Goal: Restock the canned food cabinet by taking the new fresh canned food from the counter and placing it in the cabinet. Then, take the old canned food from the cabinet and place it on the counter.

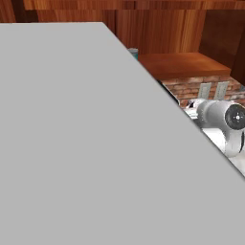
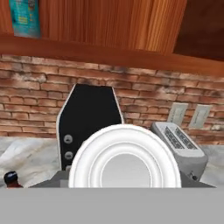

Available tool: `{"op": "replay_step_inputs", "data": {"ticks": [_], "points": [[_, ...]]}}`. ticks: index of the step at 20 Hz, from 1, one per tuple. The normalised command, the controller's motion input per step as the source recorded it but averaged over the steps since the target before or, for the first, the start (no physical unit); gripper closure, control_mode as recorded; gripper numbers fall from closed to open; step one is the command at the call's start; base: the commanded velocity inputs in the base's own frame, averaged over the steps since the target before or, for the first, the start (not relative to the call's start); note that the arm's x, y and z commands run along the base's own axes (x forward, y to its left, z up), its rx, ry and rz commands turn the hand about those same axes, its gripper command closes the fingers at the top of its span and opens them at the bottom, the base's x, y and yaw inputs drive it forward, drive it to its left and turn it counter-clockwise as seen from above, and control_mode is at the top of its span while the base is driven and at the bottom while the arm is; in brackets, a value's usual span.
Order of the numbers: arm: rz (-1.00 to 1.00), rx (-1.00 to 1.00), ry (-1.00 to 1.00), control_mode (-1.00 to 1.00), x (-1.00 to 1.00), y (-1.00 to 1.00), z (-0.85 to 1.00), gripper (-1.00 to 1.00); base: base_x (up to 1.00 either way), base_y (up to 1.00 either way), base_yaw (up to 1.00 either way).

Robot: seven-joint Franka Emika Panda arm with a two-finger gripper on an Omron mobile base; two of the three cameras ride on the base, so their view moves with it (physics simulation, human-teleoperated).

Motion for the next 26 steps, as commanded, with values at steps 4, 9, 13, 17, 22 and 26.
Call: {"op": "replay_step_inputs", "data": {"ticks": [4,9,13,17,22,26], "points": [[0.02,0.06,-0.05,-1.00,0.02,-0.41,1.00,1.00,0.00,0.00,0.00],[0.02,0.03,0.11,-1.00,0.19,-0.22,1.00,1.00,0.00,0.00,0.00],[0.02,0.00,0.41,-1.00,0.39,-0.01,0.98,1.00,0.00,0.00,0.00],[0.00,0.00,0.14,-1.00,0.14,0.00,0.18,1.00,0.00,0.00,0.00],[0.00,0.00,0.01,-1.00,0.51,0.00,-0.26,1.00,0.00,0.00,0.00],[-0.01,0.00,0.00,-1.00,0.83,0.00,-0.04,1.00,0.00,0.00,0.00]]}}
